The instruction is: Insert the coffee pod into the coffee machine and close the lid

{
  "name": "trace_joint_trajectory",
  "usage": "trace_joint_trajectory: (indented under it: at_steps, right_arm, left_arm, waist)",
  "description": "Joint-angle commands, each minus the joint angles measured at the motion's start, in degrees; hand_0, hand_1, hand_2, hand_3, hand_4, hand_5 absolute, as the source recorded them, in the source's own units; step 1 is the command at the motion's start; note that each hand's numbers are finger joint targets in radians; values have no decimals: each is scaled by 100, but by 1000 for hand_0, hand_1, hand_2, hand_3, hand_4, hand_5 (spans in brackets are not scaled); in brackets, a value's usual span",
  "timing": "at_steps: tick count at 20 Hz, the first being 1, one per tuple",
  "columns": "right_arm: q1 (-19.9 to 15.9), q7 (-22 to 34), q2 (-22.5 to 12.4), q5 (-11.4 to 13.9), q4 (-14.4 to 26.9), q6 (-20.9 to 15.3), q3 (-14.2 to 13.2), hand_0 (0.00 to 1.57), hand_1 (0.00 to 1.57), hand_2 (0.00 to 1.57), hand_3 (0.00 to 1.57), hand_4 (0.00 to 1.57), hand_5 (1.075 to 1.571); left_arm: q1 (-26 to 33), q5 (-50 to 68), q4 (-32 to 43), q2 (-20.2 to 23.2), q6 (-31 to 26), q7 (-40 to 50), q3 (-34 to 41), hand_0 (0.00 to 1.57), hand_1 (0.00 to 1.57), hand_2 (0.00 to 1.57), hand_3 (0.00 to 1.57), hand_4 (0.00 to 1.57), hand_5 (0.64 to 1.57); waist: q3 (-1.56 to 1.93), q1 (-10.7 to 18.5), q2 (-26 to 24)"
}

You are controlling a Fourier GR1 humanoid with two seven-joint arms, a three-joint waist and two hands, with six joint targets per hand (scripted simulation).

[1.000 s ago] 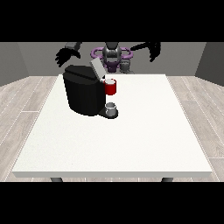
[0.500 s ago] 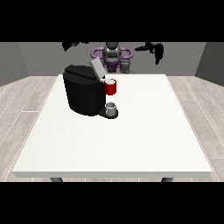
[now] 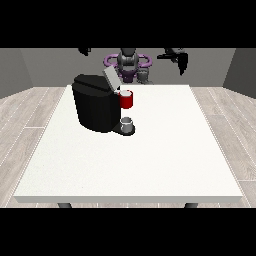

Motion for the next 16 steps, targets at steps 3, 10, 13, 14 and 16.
trace_joint_trajectory:
  at_steps: [3, 10, 13, 14, 16]
  right_arm:
    - [-209, -245, 249, 324, 153, -54, 274, 0, 0, 0, 0, 0, 1571]
    - [-793, -110, 16, -118, 692, 361, -231, 0, 0, 0, 0, 0, 1571]
    - [-834, -336, 296, 85, 907, 103, -91, 0, 0, 0, 0, 0, 1571]
    - [-918, -315, 281, 47, 1152, 22, -246, 0, 0, 0, 0, 0, 1571]
    - [-1029, -490, -68, -118, 1371, 429, -479, 0, 0, 0, 0, 0, 1571]
  left_arm:
    - [465, 280, -830, -100, 1, 294, -302, 0, 0, 0, 0, 0, 1571]
    - [768, 708, -1707, -97, 233, 631, -470, 0, 0, 0, 0, 0, 1571]
    - [877, 514, -1787, 6, 317, 492, -593, 0, 0, 0, 0, 0, 1571]
    - [1009, 767, -2224, 23, -9, 1008, -711, 0, 0, 0, 0, 0, 1571]
    - [924, 646, -2425, -143, 491, 1056, -766, 0, 0, 0, 0, 0, 1571]
  waist:
    - [-1, 136, 320]
    - [-1, 64, 774]
    - [-1, 56, 1029]
    - [0, 307, 817]
    - [1, 146, 993]
